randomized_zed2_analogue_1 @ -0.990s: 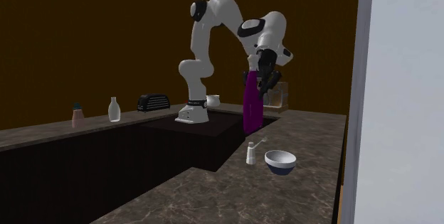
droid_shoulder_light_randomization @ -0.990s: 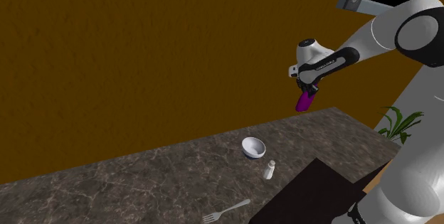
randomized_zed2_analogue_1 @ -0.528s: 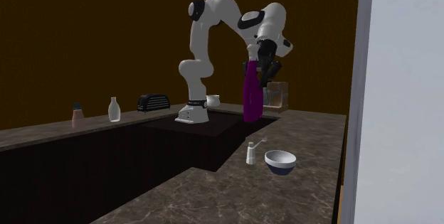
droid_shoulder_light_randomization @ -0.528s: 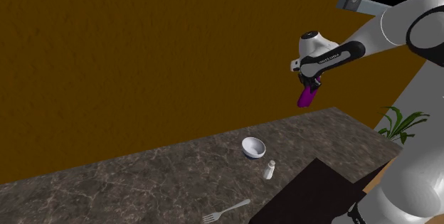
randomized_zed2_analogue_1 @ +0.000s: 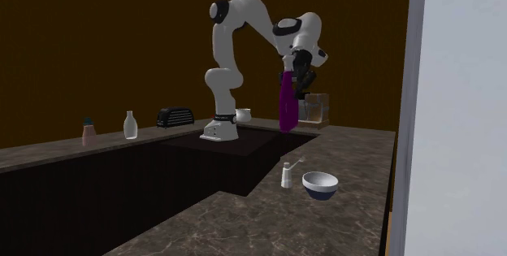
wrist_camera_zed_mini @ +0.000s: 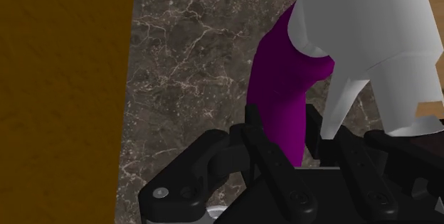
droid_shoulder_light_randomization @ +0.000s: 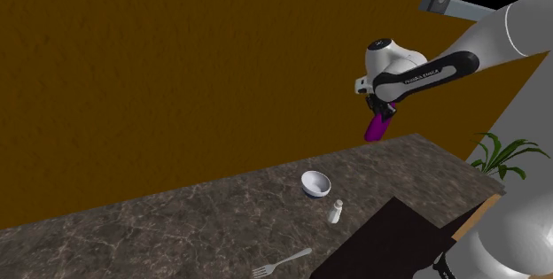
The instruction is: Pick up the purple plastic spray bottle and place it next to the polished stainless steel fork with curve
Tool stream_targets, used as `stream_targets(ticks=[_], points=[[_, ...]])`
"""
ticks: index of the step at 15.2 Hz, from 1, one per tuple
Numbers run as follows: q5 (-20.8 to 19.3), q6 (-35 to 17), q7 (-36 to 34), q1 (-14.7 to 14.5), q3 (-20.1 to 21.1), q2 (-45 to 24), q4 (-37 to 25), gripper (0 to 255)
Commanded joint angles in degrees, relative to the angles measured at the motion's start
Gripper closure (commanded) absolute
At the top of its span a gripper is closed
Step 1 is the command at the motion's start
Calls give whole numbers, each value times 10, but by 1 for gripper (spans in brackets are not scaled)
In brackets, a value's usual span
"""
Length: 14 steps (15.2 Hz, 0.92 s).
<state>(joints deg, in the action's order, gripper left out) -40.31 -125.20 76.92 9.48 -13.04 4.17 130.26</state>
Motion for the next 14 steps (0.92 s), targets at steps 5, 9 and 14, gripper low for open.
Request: stream_targets(ticks=[5,9,14], points=[[7,45,-71,-38,48,72,73,255],[28,78,-114,-66,84,110,108,255],[66,120,-166,-106,133,145,136,255]])
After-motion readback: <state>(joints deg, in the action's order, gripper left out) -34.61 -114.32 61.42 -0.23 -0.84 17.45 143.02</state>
